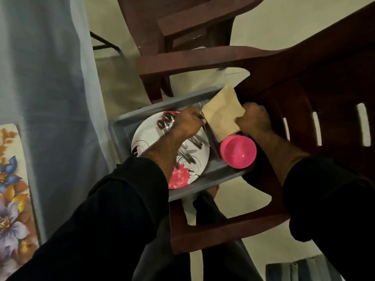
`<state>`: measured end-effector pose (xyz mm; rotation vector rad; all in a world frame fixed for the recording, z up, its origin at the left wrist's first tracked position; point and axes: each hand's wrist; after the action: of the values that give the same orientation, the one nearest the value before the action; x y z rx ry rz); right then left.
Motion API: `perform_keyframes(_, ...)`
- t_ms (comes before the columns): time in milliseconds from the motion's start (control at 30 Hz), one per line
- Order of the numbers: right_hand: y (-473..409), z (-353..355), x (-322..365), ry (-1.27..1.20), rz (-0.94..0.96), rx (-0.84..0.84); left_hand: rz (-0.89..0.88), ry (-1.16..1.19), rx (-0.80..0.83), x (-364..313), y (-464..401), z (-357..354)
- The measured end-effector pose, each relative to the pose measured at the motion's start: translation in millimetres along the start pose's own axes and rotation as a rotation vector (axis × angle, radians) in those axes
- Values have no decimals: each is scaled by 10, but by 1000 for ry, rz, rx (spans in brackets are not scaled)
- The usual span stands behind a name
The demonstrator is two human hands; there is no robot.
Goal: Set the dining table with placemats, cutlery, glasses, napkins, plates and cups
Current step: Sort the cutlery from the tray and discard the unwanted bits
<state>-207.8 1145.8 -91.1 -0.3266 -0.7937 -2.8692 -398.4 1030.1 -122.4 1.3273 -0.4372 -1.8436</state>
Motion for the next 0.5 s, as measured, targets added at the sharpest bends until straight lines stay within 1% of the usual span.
perform_keyframes(67, 45, -21, -8, 74, 38, -64, 30, -22, -26, 65, 16, 47)
perform_keyframes(167, 172, -42, 118, 241, 146, -195, 65, -72, -74, 184, 25, 276)
perform_keyframes(233, 266, -68, 261, 271, 224, -234, 88, -106, -100, 269, 46, 450)
perform_keyframes(300, 368, -142, 411, 246, 284, -216, 118, -153, -145, 382, 72, 596)
perform_keyframes(400, 537, -326, 632, 228, 375, -138, 164, -230, -199, 603, 126, 741)
perform_keyframes(467, 650, -492, 743, 210, 418, -45, 216, -280, -206, 782, 183, 795)
perform_keyframes(500, 713, -581, 781, 194, 419, 18, 225, -350, -193, 886, 212, 805)
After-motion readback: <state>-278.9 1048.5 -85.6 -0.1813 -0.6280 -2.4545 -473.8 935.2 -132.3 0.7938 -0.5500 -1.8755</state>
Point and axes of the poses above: each hand's wrist, its own y-axis away from the middle knuckle, its own z-axis out of the back of the hand, x = y × z, and after that the axes turned 4 degrees about -x, right-handed
